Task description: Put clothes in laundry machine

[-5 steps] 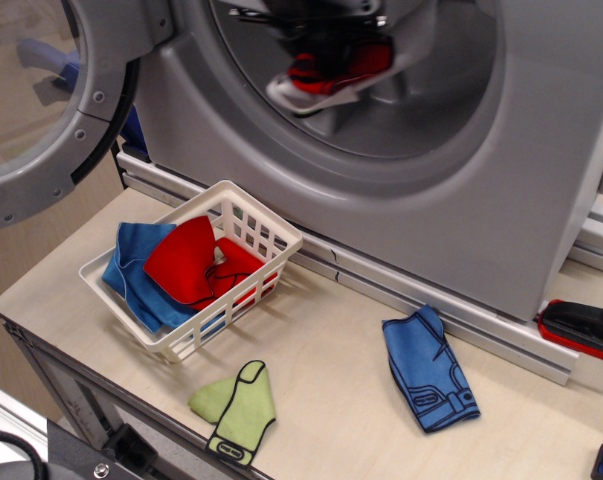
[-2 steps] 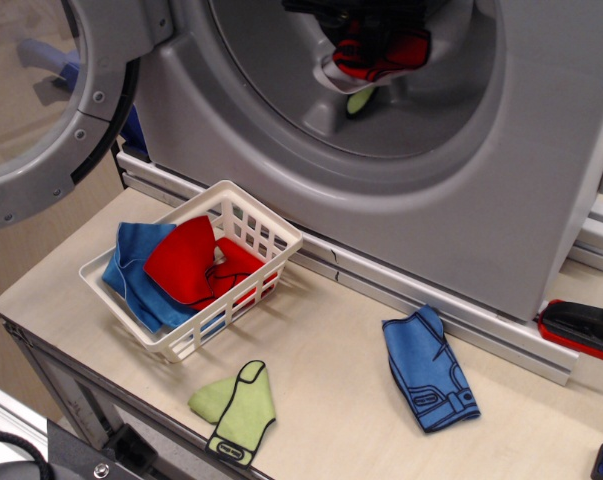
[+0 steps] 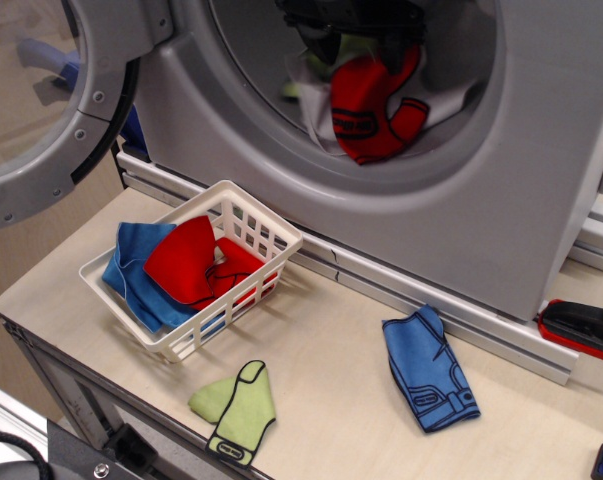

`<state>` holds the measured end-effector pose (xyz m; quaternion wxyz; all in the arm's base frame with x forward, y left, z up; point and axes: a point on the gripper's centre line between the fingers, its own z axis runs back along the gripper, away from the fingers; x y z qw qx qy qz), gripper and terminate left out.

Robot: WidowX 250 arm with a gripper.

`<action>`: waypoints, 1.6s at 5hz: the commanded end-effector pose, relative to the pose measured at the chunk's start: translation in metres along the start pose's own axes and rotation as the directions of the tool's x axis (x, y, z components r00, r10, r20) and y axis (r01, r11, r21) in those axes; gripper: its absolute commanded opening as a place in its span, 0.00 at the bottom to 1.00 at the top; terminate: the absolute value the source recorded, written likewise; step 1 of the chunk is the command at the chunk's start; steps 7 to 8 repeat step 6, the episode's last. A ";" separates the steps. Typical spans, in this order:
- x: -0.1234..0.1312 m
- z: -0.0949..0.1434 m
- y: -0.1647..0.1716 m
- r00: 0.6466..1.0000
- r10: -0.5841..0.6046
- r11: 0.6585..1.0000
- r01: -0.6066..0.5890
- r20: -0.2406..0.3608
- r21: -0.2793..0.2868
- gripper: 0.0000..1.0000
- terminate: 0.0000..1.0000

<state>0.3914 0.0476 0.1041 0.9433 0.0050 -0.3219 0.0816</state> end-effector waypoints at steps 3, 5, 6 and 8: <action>-0.052 0.118 0.057 0.993 -0.071 0.997 0.068 -0.092 -0.032 1.00 0.00; -0.052 0.118 0.057 0.993 -0.071 0.997 0.068 -0.092 -0.032 1.00 0.00; -0.052 0.118 0.057 0.993 -0.071 0.997 0.068 -0.092 -0.032 1.00 1.00; -0.052 0.118 0.057 0.993 -0.071 0.997 0.068 -0.092 -0.032 1.00 1.00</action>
